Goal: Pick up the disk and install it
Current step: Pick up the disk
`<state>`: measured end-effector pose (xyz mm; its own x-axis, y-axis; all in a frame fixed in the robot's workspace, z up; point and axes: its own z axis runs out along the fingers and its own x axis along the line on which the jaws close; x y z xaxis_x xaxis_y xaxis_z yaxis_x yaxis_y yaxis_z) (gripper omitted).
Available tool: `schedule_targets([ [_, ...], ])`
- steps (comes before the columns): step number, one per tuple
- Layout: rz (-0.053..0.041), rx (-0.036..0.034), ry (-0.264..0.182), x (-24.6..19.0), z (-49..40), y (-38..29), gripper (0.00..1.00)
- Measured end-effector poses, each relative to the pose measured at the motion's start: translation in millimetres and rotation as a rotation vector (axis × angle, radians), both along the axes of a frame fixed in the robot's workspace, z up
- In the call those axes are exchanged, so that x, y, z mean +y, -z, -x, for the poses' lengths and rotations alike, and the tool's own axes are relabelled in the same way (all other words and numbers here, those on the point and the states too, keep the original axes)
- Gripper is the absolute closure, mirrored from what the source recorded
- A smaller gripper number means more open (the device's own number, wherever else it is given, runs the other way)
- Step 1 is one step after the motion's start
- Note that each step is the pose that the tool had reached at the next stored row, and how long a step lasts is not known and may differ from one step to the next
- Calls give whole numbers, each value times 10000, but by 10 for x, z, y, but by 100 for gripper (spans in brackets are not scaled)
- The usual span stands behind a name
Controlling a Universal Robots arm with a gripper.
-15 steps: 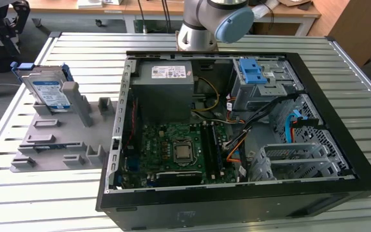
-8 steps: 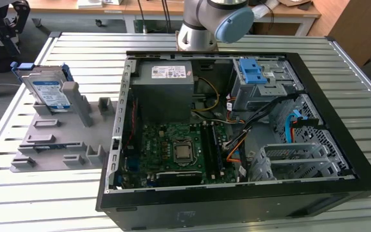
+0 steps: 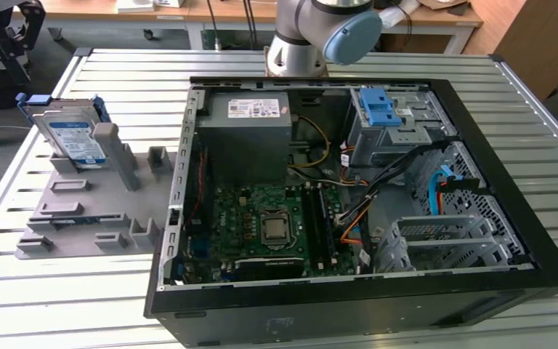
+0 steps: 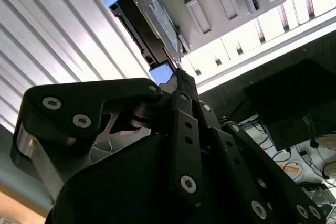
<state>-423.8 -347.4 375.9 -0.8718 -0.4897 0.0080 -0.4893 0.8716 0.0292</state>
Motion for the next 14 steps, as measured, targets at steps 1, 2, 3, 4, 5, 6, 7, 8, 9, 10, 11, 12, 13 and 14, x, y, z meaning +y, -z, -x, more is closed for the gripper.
schedule_targets([
  [1,0,0,-74,0,0,0,89],
  [2,0,0,-148,0,0,0,89],
  [3,0,0,-228,0,0,1,89],
  [4,0,0,-324,0,0,1,89],
  [5,0,0,-427,0,0,1,89],
  [6,0,0,-532,0,0,1,89],
  [7,0,-1,-635,0,0,1,89],
  [8,0,0,-740,0,0,1,89],
  [9,0,0,-846,0,0,2,89],
  [10,0,-1,-961,0,0,2,89],
  [11,0,0,-1065,0,0,2,89],
  [12,0,0,-1166,0,0,2,89],
  [13,0,0,-1262,0,0,2,89],
  [14,0,0,-1357,0,0,2,89],
])
